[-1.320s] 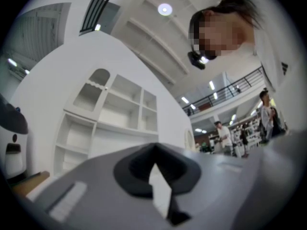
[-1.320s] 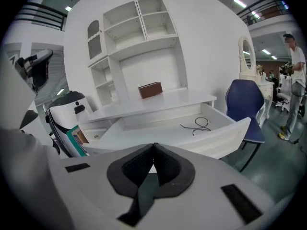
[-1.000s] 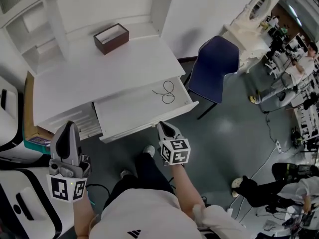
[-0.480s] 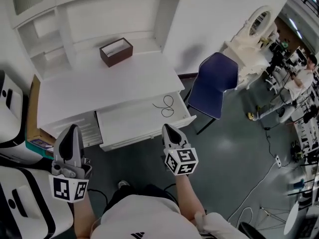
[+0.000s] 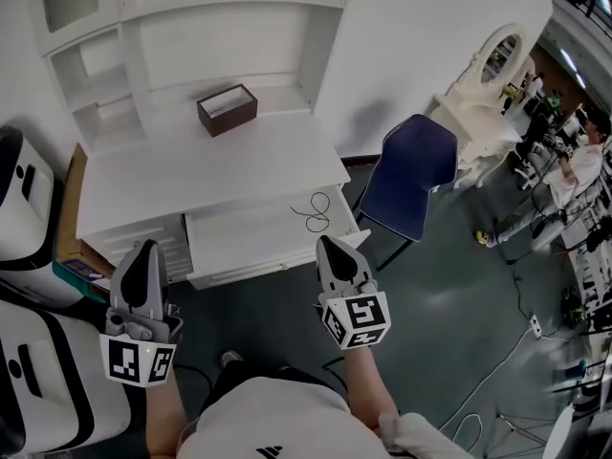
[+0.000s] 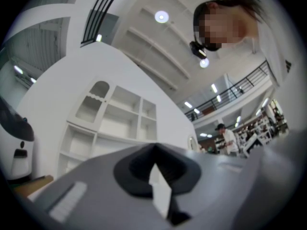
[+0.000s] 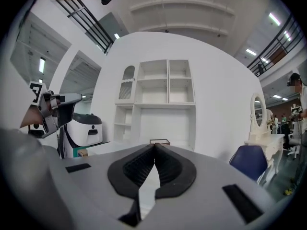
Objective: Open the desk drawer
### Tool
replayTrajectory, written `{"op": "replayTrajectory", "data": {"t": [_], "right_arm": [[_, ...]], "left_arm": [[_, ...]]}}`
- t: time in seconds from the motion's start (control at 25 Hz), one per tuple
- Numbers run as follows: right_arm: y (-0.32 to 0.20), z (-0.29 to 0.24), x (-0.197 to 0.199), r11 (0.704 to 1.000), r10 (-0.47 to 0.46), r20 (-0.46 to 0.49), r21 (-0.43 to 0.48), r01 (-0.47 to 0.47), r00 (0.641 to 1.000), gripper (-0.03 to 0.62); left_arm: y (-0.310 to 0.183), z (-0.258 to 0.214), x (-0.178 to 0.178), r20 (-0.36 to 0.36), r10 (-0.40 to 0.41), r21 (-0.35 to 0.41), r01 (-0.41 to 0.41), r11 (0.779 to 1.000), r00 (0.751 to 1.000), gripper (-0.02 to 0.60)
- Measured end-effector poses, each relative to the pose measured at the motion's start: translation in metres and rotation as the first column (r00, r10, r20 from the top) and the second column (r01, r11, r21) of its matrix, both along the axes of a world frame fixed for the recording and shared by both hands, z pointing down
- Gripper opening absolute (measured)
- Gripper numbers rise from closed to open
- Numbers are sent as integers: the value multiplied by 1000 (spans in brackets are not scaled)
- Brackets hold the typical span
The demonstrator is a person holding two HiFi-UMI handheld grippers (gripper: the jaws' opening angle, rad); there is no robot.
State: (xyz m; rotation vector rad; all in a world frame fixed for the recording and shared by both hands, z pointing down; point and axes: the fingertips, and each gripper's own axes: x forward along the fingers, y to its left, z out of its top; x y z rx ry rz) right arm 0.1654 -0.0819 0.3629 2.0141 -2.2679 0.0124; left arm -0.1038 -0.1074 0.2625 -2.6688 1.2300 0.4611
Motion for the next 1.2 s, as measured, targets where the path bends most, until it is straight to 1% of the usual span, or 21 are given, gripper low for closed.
{"op": "replayTrajectory", "data": {"t": [0.16,0.44,0.64,0.88,1.2], "right_arm": [[16,-21,1,999,-15,-3,44,15,1000,-12],[46,-54,8,991,-15,-6,131,16,1000,-12],[66,-71,10,984,-14,-14,177,16,1000,-12],[83,-78,10,980,-30,-19,196,33,999,-12],[97,-78,15,980,-45,-20,193,48,999,-14]], "left_arm": [[15,-2,3,-4,-16,0,16,1000,1000,5],[42,-3,9,-6,-42,2,42,999,999,5],[61,-3,10,-14,-58,2,58,998,998,5],[79,-1,12,-16,-73,-1,73,997,997,6],[96,-1,20,-23,-82,0,82,997,996,6]]}}
